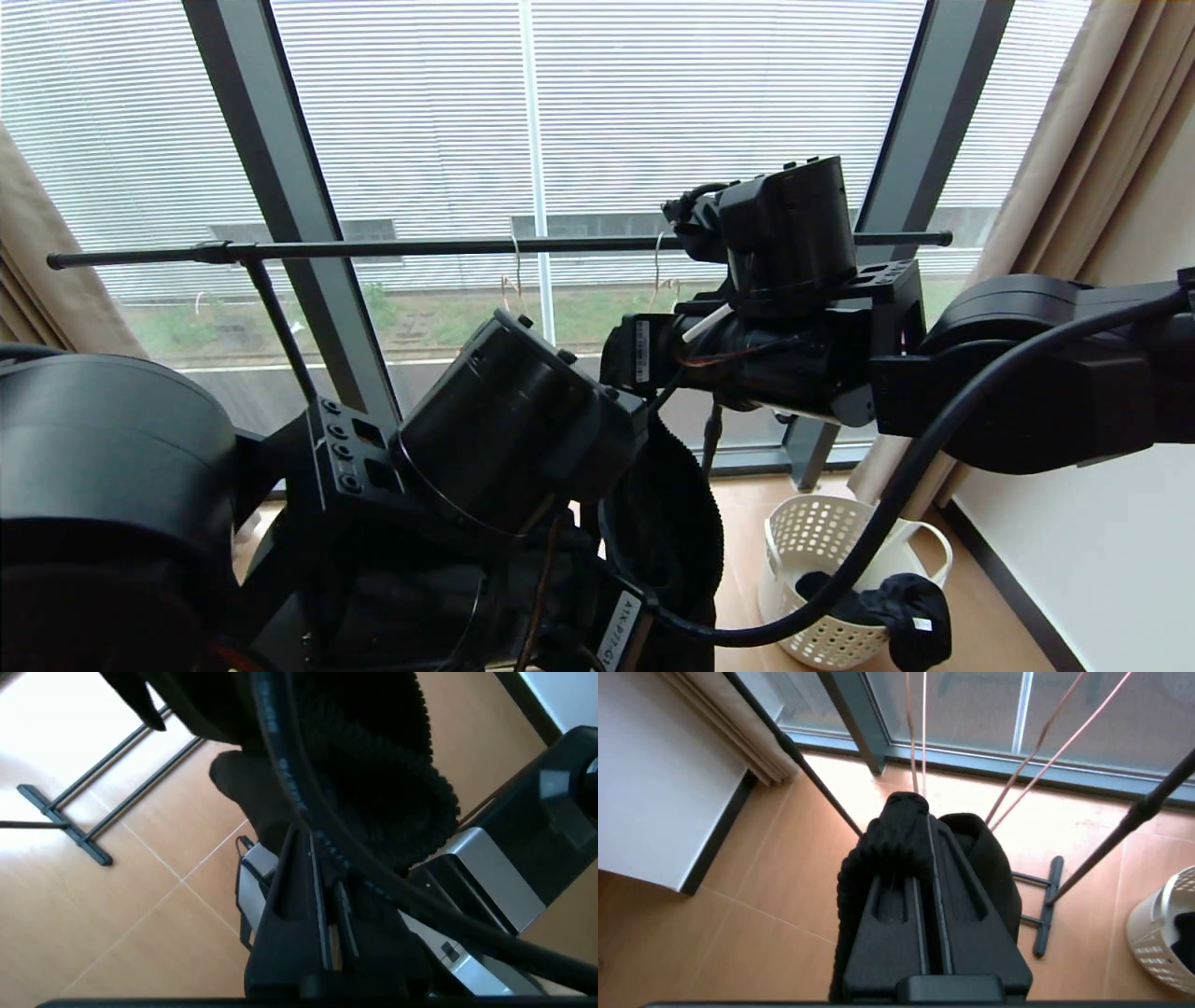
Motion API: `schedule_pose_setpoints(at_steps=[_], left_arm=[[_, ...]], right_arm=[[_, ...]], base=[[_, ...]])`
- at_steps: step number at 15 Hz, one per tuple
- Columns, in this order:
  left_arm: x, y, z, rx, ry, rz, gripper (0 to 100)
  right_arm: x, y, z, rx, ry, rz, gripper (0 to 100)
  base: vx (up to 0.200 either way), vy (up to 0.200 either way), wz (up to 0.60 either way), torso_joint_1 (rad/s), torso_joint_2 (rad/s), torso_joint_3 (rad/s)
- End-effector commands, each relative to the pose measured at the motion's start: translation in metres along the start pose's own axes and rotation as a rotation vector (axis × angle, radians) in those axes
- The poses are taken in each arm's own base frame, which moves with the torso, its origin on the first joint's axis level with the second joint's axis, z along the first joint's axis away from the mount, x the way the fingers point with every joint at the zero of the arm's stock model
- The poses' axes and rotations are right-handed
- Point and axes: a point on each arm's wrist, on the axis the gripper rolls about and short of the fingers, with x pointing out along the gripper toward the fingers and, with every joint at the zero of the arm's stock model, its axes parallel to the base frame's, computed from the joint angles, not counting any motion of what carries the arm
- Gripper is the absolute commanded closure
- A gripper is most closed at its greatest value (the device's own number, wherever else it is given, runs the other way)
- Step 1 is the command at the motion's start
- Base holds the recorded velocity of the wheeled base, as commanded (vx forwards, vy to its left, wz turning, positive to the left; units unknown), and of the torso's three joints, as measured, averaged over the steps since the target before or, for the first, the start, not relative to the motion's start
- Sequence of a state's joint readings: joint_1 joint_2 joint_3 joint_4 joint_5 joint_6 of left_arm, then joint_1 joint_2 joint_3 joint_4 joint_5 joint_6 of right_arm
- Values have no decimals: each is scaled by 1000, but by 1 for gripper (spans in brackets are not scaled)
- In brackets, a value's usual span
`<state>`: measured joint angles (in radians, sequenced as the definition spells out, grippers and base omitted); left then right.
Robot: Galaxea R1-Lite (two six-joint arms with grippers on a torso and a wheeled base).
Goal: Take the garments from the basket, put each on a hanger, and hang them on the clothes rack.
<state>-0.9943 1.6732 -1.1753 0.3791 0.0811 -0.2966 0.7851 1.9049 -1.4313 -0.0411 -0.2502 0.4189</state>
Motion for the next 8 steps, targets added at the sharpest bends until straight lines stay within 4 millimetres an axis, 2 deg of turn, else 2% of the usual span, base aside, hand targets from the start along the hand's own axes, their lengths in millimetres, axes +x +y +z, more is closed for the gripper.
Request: schedule_pose_setpoints(at_steps=[1, 4, 6, 8], left_arm=[[6, -3, -2, 6, 21, 0, 100], [2, -2, -2, 1, 9, 0, 100], [-3, 1, -3, -18, -1, 5, 100], [-11, 21, -1, -72, -27, 45, 100]], right_arm=[[4, 3, -1, 7, 1, 4, 100], [1, 2, 2, 9, -9, 3, 100], [-5, -9, 11, 20, -32, -28, 100], [-20, -30, 26, -24, -66, -71, 100]], base=[[0, 0, 0, 0, 0, 0], [0, 0, 0, 0, 0, 0], [0, 0, 0, 0, 0, 0], [0, 0, 0, 0, 0, 0]])
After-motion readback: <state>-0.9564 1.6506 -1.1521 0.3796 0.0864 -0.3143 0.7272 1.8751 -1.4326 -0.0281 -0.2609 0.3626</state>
